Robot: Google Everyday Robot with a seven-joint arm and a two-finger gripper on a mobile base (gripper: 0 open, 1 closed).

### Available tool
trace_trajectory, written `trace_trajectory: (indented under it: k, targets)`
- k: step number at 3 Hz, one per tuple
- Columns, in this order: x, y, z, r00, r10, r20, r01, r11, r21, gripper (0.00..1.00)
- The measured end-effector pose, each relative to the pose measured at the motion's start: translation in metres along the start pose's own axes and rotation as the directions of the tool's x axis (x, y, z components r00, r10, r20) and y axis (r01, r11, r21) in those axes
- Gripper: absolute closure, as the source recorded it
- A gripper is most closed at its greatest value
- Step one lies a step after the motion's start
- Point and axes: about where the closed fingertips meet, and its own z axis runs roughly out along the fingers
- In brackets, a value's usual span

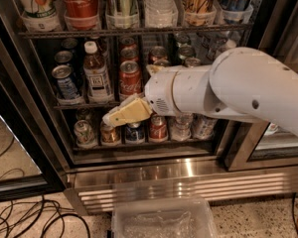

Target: Pick blue plastic bottle from middle shelf of fridge

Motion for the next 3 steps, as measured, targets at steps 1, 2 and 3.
trace_trajectory:
  k: [1,2,3]
  targets:
    - [0.0,-0.001,-0.001,1.0,0.001,-0.001,-0.001,1.0,0.003,0.0]
    - [-0.005,0.002,0.007,0.999,0.024,0.037,-0.025,0.9995,0.022,0.0]
    - [-0.007,0.009,0.032,0.99,0.083,0.111,-0.087,0.9954,0.04,0.0]
